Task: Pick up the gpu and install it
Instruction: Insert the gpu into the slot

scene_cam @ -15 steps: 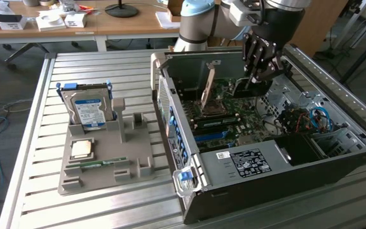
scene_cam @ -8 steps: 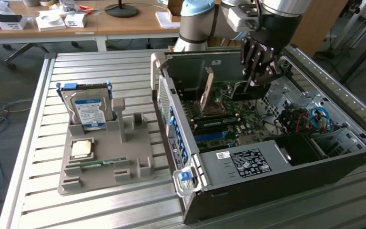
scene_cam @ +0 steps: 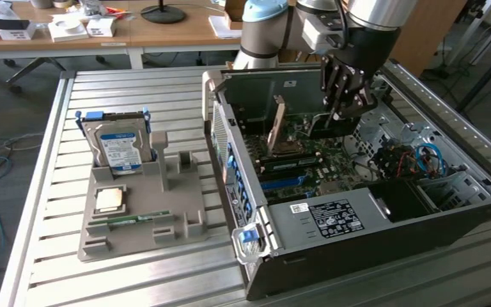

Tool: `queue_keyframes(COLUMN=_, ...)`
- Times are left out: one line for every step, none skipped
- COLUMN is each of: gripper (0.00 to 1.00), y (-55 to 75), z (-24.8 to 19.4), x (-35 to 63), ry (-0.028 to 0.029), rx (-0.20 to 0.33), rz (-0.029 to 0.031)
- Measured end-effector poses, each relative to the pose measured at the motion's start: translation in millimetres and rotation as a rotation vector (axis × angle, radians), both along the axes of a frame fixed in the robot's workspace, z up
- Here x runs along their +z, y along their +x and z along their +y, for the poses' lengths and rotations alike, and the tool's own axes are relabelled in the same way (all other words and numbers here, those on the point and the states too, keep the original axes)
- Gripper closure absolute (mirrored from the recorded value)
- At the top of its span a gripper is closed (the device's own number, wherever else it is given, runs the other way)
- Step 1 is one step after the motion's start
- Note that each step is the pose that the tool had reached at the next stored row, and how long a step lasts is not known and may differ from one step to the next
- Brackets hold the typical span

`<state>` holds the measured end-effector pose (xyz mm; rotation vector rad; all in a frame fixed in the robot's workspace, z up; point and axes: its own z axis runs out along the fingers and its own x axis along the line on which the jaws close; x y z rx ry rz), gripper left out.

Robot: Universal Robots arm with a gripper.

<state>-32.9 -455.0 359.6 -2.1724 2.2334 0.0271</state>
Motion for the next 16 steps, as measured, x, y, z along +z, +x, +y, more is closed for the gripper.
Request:
queue_keyframes(gripper=0.74, y=0.0, z=0.0, x=-0.5, ry=0.0000, rx=0.000, rz=0.0000)
queue_keyframes(gripper=0.74, y=0.0, z=0.0, x=-0.6, ry=-0.0002, rx=0.000, rz=0.0001)
queue_keyframes(gripper=0.74, y=0.0, z=0.0, x=-0.6, ry=-0.0003, rx=0.000, rz=0.0001)
queue_keyframes(gripper=0.74, y=0.0, z=0.0, x=-0.6, ry=-0.0002, rx=0.001, rz=0.0001)
queue_keyframes(gripper=0.74, y=0.0, z=0.0, x=-0.7, ry=-0.0001, rx=0.001, rz=0.0000)
queue_keyframes(gripper=0.74, y=-0.1, z=-0.3, x=-0.8, ry=0.0002, rx=0.000, rz=0.0000)
queue_keyframes(gripper=0.74, y=-0.1, z=-1.7, x=-0.9, ry=0.0003, rx=0.000, rz=-0.0001)
queue_keyframes(gripper=0.74, y=-0.1, z=-3.4, x=-0.8, ry=0.0002, rx=0.000, rz=0.0000)
queue_keyframes(gripper=0.74, y=0.0, z=-5.4, x=-0.7, ry=0.0001, rx=0.001, rz=0.0000)
queue_keyframes(gripper=0.74, y=0.0, z=-7.4, x=-0.7, ry=0.0000, rx=0.000, rz=0.0000)
queue_keyframes(gripper=0.74, y=0.0, z=-9.2, x=-0.7, ry=0.0000, rx=0.000, rz=0.0000)
queue_keyframes(gripper=0.74, y=0.0, z=-10.6, x=-0.8, ry=0.0002, rx=0.000, rz=0.0000)
queue_keyframes(gripper=0.74, y=-0.1, z=-11.3, x=-0.7, ry=0.0000, rx=0.000, rz=0.0000)
queue_keyframes(gripper=0.74, y=-0.1, z=-11.3, x=-0.8, ry=0.0001, rx=0.000, rz=0.0000)
queue_keyframes(gripper=0.74, y=-0.1, z=-11.3, x=-0.8, ry=0.0002, rx=0.000, rz=0.0000)
queue_keyframes(gripper=0.74, y=-0.1, z=-11.3, x=-0.8, ry=0.0001, rx=0.000, rz=0.0000)
